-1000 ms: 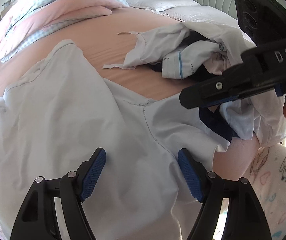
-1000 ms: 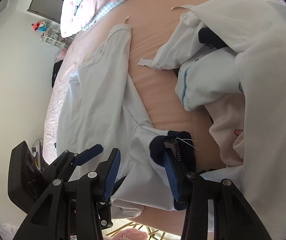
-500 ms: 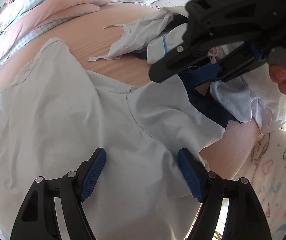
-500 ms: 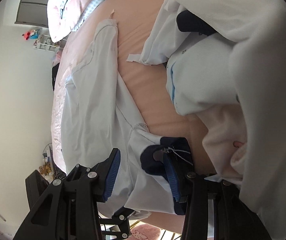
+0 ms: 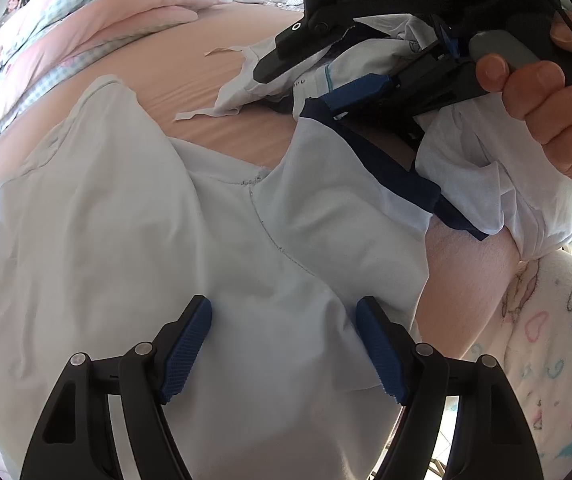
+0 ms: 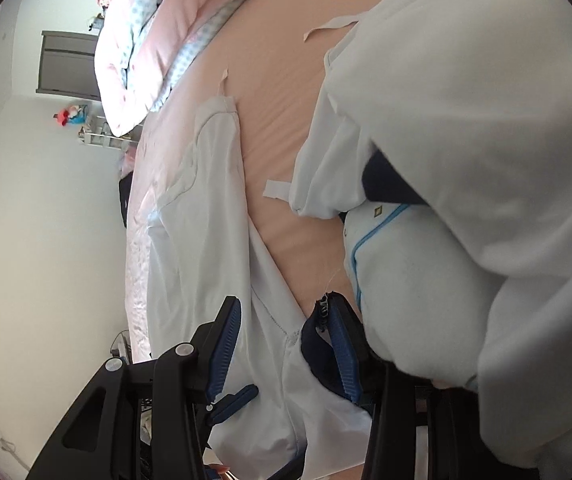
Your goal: Fold clothes
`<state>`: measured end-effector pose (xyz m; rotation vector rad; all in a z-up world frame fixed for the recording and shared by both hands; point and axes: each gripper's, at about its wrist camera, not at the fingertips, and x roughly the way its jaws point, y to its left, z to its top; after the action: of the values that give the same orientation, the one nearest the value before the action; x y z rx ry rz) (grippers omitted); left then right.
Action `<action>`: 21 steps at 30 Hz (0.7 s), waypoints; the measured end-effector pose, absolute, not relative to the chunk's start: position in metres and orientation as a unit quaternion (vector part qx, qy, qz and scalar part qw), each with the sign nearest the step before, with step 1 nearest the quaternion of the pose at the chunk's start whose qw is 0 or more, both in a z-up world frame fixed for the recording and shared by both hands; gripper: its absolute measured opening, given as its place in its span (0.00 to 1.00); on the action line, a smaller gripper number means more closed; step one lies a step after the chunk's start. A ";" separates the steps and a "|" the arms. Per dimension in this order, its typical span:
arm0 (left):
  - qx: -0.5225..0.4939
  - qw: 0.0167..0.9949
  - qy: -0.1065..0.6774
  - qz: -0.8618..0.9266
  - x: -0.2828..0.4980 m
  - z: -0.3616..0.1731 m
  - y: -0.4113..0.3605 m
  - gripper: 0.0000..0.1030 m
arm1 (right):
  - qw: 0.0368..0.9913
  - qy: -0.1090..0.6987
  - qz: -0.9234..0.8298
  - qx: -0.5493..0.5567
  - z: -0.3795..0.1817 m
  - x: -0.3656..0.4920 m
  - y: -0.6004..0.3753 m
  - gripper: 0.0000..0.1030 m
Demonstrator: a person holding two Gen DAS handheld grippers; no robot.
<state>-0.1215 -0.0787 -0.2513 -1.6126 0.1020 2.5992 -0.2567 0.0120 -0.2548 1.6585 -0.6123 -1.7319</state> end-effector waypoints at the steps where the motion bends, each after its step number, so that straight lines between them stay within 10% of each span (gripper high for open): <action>1: -0.528 0.039 0.033 0.848 -0.121 -0.250 -0.079 0.72 | 0.324 -0.229 -0.664 0.634 -0.253 -0.256 0.012 0.43; 21: -0.499 0.041 0.125 0.856 -0.116 -0.240 -0.008 0.72 | 0.281 -0.249 -0.693 0.615 -0.228 -0.180 0.090 0.43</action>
<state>-0.1157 -0.0082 -0.2402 -1.5290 0.3813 2.6220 -0.1801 0.0898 -0.2283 1.6482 -0.6678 -1.8578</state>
